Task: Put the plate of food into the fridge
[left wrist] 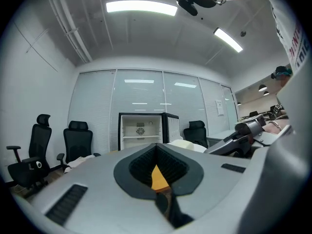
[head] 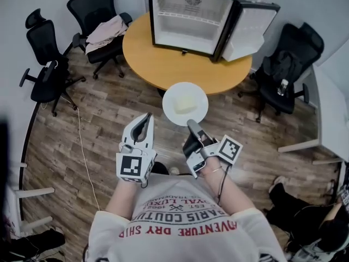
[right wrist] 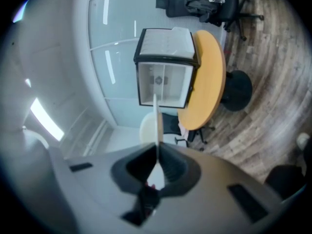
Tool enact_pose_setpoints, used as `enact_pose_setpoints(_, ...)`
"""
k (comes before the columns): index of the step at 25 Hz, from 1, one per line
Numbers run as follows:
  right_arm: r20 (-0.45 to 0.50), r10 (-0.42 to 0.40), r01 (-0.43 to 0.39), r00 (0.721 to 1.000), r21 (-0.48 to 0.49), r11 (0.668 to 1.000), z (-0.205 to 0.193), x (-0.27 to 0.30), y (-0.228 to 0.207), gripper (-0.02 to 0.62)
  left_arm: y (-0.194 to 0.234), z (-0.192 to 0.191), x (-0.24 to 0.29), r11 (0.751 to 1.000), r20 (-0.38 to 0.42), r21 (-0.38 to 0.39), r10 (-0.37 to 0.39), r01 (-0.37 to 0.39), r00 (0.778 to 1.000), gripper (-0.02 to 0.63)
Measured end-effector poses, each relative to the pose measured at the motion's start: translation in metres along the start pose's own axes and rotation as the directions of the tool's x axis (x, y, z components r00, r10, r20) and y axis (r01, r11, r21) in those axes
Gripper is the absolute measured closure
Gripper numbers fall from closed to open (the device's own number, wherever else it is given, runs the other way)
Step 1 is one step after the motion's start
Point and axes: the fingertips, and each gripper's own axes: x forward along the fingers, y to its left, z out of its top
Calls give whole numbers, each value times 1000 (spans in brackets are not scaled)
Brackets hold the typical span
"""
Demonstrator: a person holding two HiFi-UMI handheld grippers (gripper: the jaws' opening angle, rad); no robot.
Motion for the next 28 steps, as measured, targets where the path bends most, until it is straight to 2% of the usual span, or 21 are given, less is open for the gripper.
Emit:
enact_pose_setpoints(3,-6,-18,18,1000,-2,1000,36,14,-5,558,-5,-1,41,1000,-16,11,-8,8,1000,572)
enact_pose_setpoints(9,16,-31,31,999,-3,1000,66,47,-11,558,12,-4,89,999,-14,10,-31,31,999,572)
enact_pose_setpoints(13,55,-19,19,998,-12,1000,93,79,-7,558,30,-2,132,997,0,33,-71,71,997,572)
enact_pose_setpoints(20,142,-13,14,990,-8,1000,138,151,-1,558,81,-1,217,990,11,21,-142,142,990,574)
enact_pose_setpoints(28,251,-18,26,968,-26,999,197,237,10,558,141,0,317,970,25,18,-244,243,970,574)
